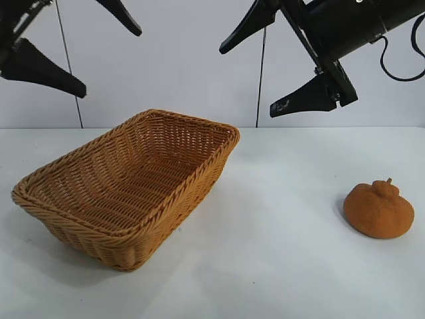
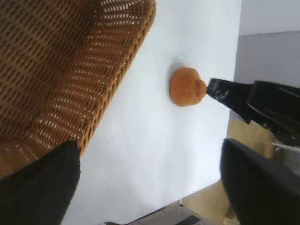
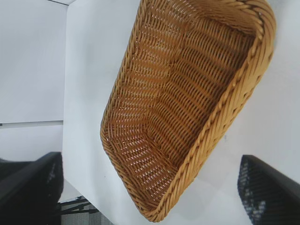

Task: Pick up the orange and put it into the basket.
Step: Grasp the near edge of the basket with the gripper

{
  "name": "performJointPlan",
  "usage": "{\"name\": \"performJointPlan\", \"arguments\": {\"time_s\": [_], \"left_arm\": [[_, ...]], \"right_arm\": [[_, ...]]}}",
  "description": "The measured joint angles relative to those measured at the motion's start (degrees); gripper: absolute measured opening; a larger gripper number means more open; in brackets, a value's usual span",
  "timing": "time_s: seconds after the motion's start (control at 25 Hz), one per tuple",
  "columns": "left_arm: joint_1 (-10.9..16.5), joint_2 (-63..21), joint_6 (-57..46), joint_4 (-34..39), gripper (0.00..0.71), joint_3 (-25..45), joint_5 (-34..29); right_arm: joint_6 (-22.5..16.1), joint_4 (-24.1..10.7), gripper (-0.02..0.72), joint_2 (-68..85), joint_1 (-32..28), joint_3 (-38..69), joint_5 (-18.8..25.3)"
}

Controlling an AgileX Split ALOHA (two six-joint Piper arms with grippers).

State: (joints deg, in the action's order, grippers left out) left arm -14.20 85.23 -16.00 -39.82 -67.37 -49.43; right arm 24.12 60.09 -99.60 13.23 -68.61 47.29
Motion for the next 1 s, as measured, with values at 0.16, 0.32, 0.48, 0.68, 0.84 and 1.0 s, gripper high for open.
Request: {"name": "performJointPlan", "arguments": {"time_s": [0.16,0.32,0.48,0.68,0.84,1.0], "left_arm": [[-3.7,-3.7,-18.1,12.8,0.582,0.7,-2.0],[-7.8,-4.6,-32.1,22.3,0.582,4.7,-2.3],[-10.3,-4.6,-42.7,29.5,0.582,10.6,0.8],[-10.4,-4.6,-49.6,33.4,0.582,15.7,7.3],[-10.4,-4.6,-50.7,33.6,0.582,16.0,10.9],[-10.5,-3.9,-51.6,33.6,0.582,16.0,12.8]], "right_arm": [[0.0,0.0,0.694,0.0,0.0,0.0,0.0],[0.0,0.0,0.694,0.0,0.0,0.0,0.0],[0.0,0.0,0.694,0.0,0.0,0.0,-0.2],[0.0,0.0,0.694,0.0,0.0,0.0,-0.2],[0.0,0.0,0.694,0.0,0.0,0.0,-0.2],[0.0,0.0,0.694,0.0,0.0,0.0,-0.2]]}}
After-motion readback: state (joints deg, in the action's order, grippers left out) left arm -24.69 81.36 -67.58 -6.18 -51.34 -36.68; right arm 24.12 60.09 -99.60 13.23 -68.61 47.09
